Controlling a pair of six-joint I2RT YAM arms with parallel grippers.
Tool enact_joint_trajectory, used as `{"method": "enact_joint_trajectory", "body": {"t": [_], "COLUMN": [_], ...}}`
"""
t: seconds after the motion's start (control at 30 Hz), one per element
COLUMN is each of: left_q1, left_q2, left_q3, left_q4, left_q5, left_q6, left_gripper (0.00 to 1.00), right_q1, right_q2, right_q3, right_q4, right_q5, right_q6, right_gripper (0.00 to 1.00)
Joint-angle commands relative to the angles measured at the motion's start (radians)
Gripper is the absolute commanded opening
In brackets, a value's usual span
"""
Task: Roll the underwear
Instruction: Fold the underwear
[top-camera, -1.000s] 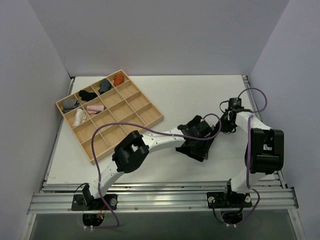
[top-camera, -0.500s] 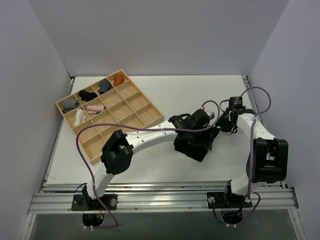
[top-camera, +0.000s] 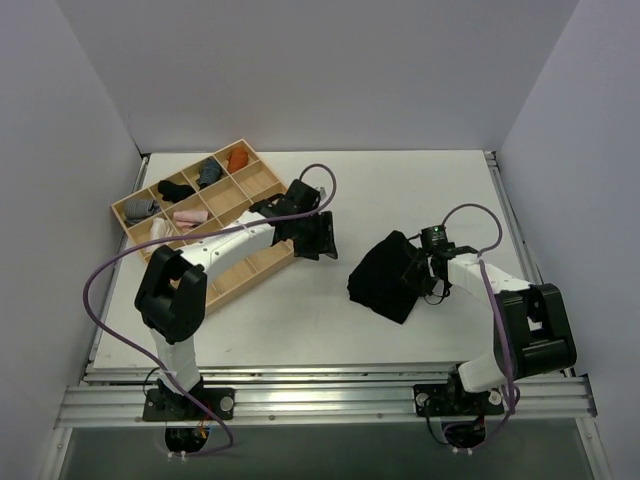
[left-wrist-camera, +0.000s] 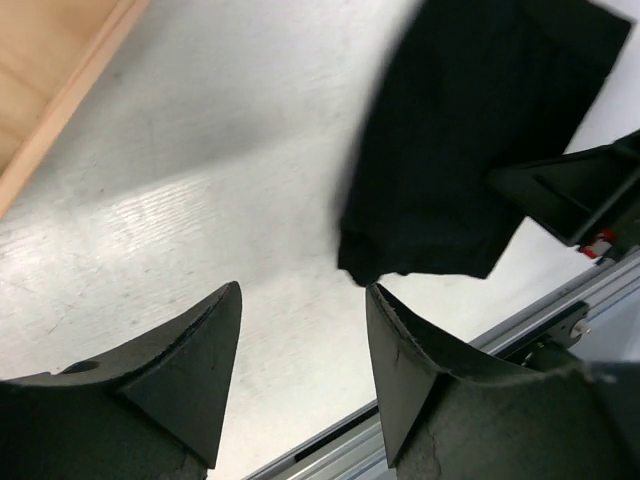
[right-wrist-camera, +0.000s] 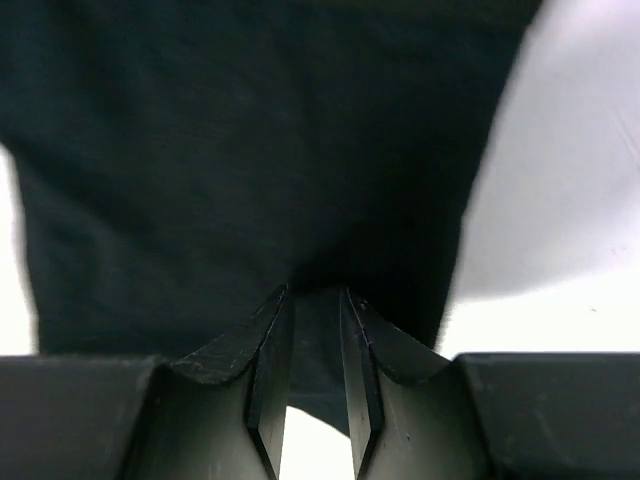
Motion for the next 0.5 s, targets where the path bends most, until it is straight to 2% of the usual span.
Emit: {"method": "enact_joint_trajectory", "body": {"t": [0.0,0.17,0.3,0.47], "left_q1": [-0.007,-0.006,-0.009,-0.026], "left_q2": [-0.041,-0.018,-0.018,0.027], "left_q3": [-0.077,-0.154,-0.228,-0.217], "left_q4": [0.05,0.124,0.298,0.359], "left_q5": [0.079,0.177,0.255,0.269], "left_q6": [0.046,0.029,-0.015,-0.014], "left_gripper": [0.6,0.56,0.55,0.55], "right_q1": [-0.009,-0.009,-0.009,-0.009], "right_q2": [-0.011,0.007,-0.002,-0.002], "right_q3": [-0.043,-0.072,-0.075,-0.075], "right_q4": [0.019,0.02,0.017,0.014], "right_q5": [0.002,0.007,0.011,0.01], "right_q6": [-0.013,-0.036,-0.039,-0.039], "right_gripper": [0.21,0.21,0.21,0.21]}}
